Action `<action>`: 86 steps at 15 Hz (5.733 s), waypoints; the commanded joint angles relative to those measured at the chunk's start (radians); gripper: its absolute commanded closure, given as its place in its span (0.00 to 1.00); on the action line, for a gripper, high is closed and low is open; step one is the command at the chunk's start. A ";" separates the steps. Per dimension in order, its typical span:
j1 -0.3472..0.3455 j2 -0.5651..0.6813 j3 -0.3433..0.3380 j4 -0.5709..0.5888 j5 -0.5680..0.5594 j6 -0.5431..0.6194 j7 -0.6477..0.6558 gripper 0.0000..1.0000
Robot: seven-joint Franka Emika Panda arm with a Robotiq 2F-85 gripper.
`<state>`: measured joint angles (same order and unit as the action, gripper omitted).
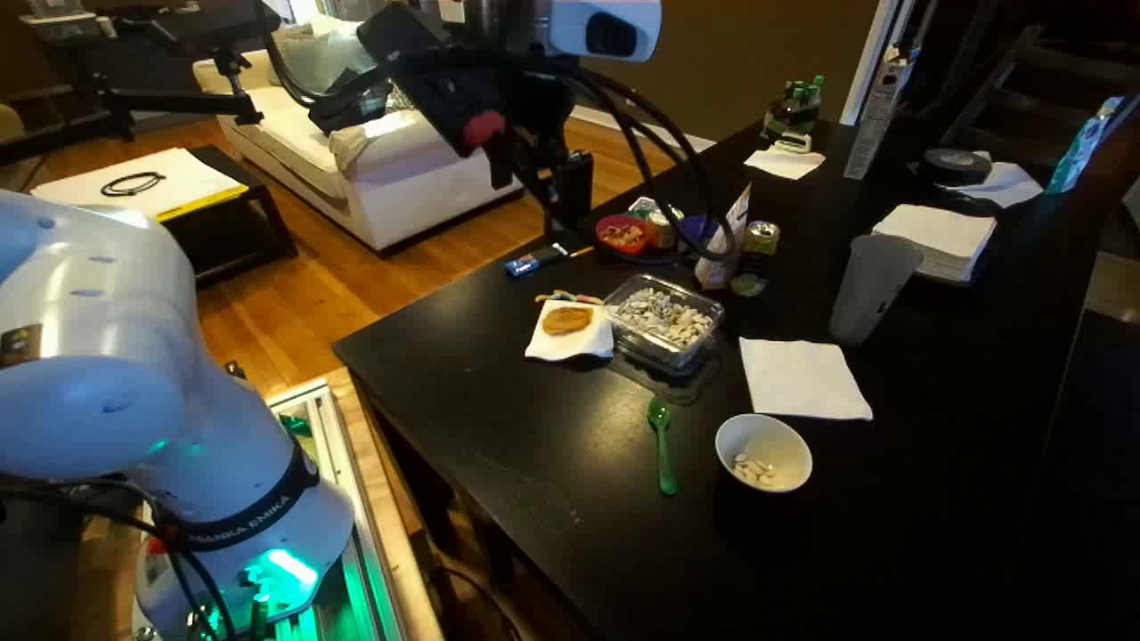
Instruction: Pick up the pastry on the table
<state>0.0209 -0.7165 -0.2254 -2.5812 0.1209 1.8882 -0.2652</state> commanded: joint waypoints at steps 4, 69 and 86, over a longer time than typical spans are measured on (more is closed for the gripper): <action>0.006 0.027 -0.005 -0.004 0.035 0.049 -0.065 0.00; -0.107 1.113 0.295 0.254 1.080 0.495 -0.943 1.00; -0.030 1.115 0.312 0.268 1.059 0.371 -0.956 0.05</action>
<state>-0.0137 0.4059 0.0850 -2.3215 1.1783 2.3066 -1.2120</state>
